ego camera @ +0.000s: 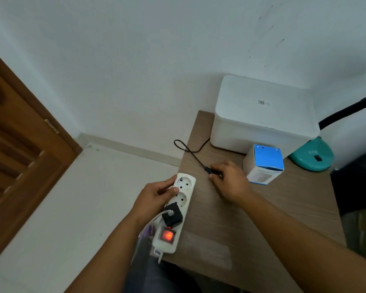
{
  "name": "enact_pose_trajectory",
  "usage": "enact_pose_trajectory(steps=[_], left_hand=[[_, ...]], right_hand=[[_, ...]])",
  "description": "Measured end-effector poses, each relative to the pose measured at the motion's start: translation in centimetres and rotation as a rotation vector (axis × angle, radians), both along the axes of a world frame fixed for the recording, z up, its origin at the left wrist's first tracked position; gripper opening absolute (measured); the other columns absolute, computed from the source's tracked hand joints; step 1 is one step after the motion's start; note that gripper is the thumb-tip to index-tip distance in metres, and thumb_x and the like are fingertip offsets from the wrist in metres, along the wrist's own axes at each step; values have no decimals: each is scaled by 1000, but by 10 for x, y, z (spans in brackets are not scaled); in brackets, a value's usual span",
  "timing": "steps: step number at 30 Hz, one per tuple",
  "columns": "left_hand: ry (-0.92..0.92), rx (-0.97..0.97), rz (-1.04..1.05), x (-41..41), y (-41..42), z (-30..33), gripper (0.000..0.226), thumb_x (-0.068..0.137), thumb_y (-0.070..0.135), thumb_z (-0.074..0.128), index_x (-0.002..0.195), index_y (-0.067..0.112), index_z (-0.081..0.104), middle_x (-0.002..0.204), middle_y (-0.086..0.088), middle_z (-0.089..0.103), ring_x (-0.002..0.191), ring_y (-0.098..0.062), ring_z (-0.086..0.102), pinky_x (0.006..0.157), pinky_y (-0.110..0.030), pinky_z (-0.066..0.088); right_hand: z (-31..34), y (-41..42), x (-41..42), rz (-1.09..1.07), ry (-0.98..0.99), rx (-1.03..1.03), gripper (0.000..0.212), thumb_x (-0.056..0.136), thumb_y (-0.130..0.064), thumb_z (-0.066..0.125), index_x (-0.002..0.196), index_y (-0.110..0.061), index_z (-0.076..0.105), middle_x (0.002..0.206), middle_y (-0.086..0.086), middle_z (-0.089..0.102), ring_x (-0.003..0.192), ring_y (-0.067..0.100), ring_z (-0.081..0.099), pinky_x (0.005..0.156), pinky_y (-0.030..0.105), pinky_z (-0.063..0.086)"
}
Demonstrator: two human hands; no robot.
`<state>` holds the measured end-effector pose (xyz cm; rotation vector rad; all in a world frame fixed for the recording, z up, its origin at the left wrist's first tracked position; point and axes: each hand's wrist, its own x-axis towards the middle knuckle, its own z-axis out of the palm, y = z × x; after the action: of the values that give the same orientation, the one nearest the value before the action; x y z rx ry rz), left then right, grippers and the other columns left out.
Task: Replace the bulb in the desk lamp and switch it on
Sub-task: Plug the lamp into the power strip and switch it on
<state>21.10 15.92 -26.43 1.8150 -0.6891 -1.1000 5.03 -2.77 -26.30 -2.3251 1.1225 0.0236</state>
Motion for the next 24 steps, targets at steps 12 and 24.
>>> enact_pose_trajectory(steps=[12,24], left_hand=[[83,-33,26,0,1,-2,39,92,25,69,129,34,63,104,12,77,96,-11,74,96,-44,55],[69,-75,18,0,2,-4,33,92,26,69,119,45,66,105,12,77,99,-9,73,95,-38,55]], right_hand=[[9,8,8,-95,-204,211,14,87,-19,71,95,-27,63,89,-10,59,84,7,55,72,20,43],[30,44,10,-17,-461,428,28,90,-18,69,112,-35,71,104,-13,68,89,14,56,82,29,48]])
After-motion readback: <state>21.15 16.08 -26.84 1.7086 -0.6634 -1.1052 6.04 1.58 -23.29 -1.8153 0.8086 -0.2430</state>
